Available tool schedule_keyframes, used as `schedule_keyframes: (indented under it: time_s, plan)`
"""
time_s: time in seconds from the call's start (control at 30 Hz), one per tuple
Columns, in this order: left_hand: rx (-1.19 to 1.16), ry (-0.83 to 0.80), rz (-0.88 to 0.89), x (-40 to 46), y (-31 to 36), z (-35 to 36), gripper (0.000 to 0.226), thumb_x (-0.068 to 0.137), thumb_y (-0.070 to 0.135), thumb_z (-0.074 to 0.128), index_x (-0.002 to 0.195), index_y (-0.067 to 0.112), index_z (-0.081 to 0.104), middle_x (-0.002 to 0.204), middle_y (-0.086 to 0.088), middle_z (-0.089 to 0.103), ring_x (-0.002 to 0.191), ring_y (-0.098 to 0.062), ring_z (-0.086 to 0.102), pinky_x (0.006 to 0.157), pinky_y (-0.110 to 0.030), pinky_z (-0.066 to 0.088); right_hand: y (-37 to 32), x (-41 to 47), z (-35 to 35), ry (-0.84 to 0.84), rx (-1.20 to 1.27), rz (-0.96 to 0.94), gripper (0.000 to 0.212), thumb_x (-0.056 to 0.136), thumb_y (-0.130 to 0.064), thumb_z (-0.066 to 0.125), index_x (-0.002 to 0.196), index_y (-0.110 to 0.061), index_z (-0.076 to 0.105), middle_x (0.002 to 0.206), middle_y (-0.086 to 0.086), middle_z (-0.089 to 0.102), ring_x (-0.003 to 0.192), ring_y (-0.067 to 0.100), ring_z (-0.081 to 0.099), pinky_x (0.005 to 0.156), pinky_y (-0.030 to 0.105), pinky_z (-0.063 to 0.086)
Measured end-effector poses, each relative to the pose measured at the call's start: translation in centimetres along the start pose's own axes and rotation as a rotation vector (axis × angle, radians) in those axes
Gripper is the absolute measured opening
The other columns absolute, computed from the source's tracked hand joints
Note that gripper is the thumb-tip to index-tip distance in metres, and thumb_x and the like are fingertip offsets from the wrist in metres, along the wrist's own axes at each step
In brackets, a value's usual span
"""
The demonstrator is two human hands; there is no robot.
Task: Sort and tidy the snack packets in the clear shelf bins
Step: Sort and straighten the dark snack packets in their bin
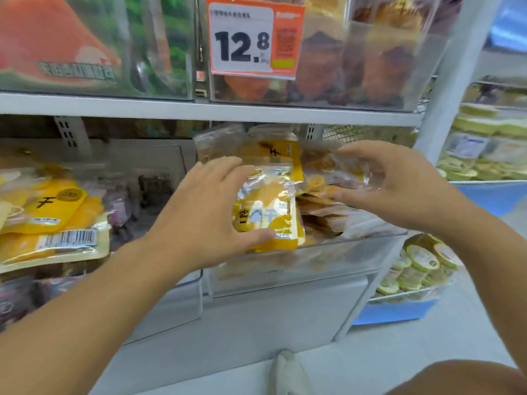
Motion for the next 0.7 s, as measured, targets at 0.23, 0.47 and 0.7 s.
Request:
schedule_keyframes:
  time_s: [0.23,0.47,0.7]
  plan:
    - [0.096,-0.031,0.084,3.1,4.8,1.7,0.107,0.063,0.096,0.023,0.156,0.043,0.019,0.167,0.009,0.01,0.154,-0.021,0.004,0.125,-0.05,0.008,5.3,-0.5,1.2,-0.122,0.099,0.082,0.054,0.069,-0.065,0.072,0.114,-0.034,0.07,0.11,-0.023,0.068,0.107,-0.003,0.062,0.091,0.039,0.056]
    - [0.301,-0.172,-0.109,5.3,4.8,5.5,0.093,0.083,0.058,0.054,0.154,0.044,-0.003,0.166,0.001,-0.011,0.149,-0.04,0.004,0.118,-0.061,0.012,7.3,0.9,2.1,-0.007,-0.084,0.028,0.083,0.066,-0.041,0.09,0.137,-0.036,0.048,0.136,-0.011,0.05,0.121,0.017,0.05,0.101,0.038,0.046]
    - [0.242,-0.151,-0.092,6.5,4.0,5.3,0.088,0.081,0.063,0.052,0.154,0.046,0.006,0.165,-0.002,0.006,0.144,-0.04,0.022,0.114,-0.062,0.024,5.7,4.8,4.4,-0.136,-0.363,-0.096,0.063,0.079,-0.007,0.073,0.132,-0.035,0.052,0.112,-0.001,0.055,0.099,0.025,0.053,0.079,0.039,0.049]
Point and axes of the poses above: each hand's wrist, its own x-axis towards the middle knuckle, its own z-axis out of the palm, y = z × x, the point moved 7 cm from there along x, towards the middle knuckle
